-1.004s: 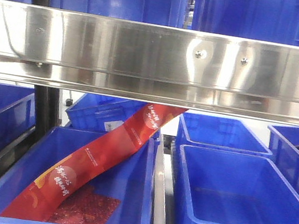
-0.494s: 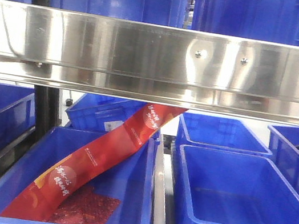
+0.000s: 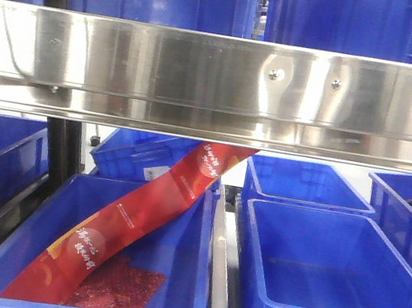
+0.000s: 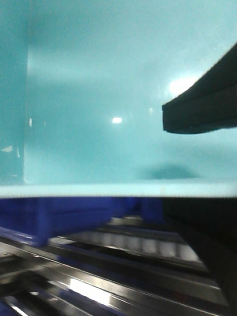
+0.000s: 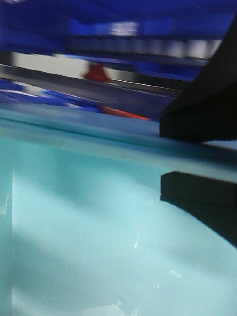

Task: Move two blue bins to right shelf middle
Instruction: 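Drive up to the rack, holding the bin above the upper shelf, then lower the bin onto the light blue bin on the upper shelf, open both grippers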

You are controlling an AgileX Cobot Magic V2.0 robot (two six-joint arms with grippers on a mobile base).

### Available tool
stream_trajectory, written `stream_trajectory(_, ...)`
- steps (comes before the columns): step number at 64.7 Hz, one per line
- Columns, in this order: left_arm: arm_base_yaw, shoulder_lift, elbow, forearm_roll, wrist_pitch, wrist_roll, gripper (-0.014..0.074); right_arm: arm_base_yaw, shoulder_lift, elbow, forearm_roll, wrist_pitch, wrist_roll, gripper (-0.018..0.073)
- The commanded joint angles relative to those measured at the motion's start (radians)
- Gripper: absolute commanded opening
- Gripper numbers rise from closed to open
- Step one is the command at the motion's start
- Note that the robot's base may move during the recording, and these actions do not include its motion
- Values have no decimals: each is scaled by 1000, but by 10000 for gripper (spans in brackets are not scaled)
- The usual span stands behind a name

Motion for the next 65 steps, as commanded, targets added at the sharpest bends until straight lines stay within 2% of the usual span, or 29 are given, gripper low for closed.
stream_trajectory(1, -11, -14, -16, 2, 29, 36, -111, -3, 20, -14, 14, -34, 4, -154)
stream_trajectory(11, -11, 44, -14, 88, 69, 36, -111, -1, 88, -14, 33, -20, 4, -154)
stream_trajectory(17, -11, 88, -14, 107, 81, 36, -111, -1, 127, -14, 52, -27, 4, -154)
stream_trajectory(24, -11, 138, -14, 103, 88, 36, -111, 1, 165, -14, 52, -25, 4, -154)
stream_trajectory(38, -11, 188, -14, 45, 85, 36, -110, 1, 191, -14, 52, -21, 4, -154)
stream_trajectory(43, -11, 198, -14, 40, 92, 36, -80, 1, 191, -14, 52, -21, 4, -140)
stream_trajectory(47, -11, 200, -14, 40, 98, 36, -14, 1, 191, -14, 52, -13, 4, -60)
stream_trajectory(51, -11, 203, -14, 38, 109, 36, 77, 1, 191, -14, 52, 3, 4, 70)
stream_trajectory(61, -11, 205, -14, 38, 133, 36, 421, 1, 188, -14, 48, 25, 4, 571)
stream_trajectory(65, -11, 201, -14, 38, 145, 36, 536, 1, 181, -16, 46, 27, 4, 568)
